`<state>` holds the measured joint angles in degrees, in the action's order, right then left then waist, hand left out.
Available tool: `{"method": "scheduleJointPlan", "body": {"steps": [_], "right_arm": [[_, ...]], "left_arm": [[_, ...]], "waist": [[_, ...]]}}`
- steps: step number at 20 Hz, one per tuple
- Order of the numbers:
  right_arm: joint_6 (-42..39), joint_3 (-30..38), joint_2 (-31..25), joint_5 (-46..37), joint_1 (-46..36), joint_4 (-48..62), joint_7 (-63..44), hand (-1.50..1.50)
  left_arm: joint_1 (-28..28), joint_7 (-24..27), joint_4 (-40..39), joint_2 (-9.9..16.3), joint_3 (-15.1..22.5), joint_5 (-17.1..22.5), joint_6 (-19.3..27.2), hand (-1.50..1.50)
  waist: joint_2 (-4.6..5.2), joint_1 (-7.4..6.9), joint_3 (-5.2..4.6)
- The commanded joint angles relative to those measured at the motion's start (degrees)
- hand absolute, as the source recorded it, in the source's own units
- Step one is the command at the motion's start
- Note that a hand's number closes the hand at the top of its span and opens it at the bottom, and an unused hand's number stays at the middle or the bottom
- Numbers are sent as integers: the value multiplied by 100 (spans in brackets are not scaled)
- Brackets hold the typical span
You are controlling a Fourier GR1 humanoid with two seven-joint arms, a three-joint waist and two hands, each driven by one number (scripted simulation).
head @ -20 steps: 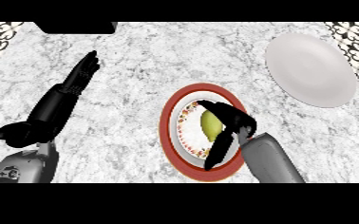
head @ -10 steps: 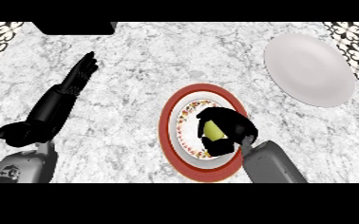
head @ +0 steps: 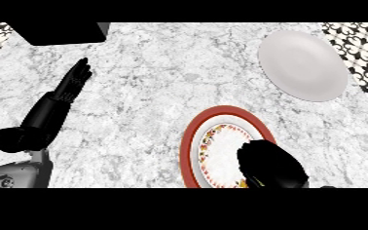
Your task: Pick the lemon from the plate and place it in the plate
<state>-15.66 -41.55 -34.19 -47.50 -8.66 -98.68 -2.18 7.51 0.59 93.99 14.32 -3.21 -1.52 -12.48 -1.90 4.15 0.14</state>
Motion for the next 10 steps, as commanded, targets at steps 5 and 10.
{"method": "scheduleJointPlan", "body": {"steps": [5,10], "right_arm": [[2441,916,-2062,-141,1778,-1455,1638,150],[3399,2080,-2933,930,2982,-1914,2469,150]], "left_arm": [[-398,129,312,-90,16,-107,143,0],[-275,-50,347,9,-83,33,29,0]], "waist": [[38,168,5],[96,97,-4]]}}
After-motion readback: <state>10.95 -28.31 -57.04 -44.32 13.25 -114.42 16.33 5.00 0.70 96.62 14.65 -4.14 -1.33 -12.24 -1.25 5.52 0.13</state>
